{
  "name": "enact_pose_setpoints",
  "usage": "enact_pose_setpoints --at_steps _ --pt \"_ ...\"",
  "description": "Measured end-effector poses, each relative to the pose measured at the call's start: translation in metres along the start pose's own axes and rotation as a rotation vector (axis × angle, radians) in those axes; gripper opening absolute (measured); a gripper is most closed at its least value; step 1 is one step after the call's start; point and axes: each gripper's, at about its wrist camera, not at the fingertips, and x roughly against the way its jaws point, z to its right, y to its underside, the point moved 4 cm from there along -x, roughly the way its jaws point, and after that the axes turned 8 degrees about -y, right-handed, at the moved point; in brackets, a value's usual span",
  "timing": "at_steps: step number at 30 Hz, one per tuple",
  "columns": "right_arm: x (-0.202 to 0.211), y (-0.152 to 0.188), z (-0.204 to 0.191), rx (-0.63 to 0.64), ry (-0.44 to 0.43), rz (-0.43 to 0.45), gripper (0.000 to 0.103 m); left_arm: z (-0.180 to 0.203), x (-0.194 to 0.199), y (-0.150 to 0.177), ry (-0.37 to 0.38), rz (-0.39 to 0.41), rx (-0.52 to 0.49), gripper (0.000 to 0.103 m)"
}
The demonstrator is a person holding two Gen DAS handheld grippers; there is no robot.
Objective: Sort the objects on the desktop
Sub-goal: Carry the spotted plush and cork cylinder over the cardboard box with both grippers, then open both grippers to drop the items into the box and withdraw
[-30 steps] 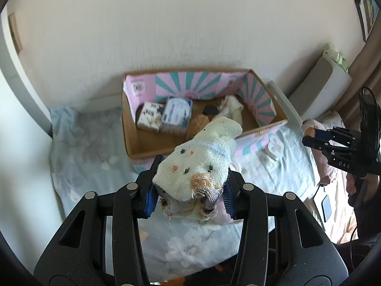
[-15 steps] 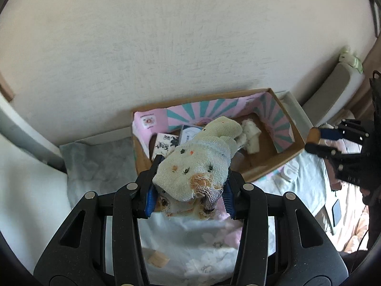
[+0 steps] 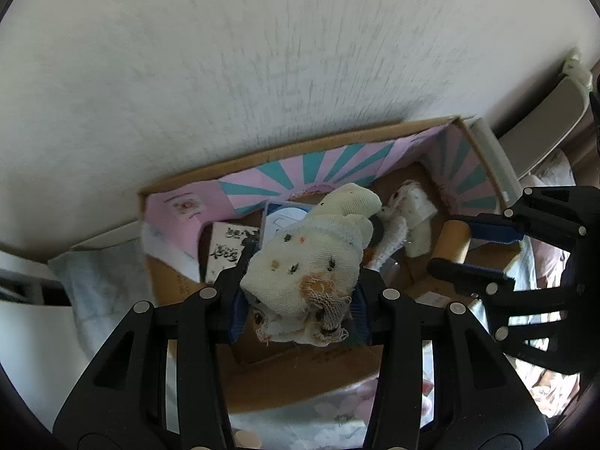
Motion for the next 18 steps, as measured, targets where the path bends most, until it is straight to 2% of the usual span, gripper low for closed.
enact_pose_setpoints --at_steps 8,18 --pt "-0.015 0.007 0.01 -0.014 -0.007 -0.037 0.029 0.007 -0.021 0.001 0.001 -0.047 -0.015 0.04" --pt "-0.014 0.005 0.012 -0.03 -0.016 -0.039 0.029 0.002 -0.02 0.006 -0.011 -0.062 -0.022 0.041"
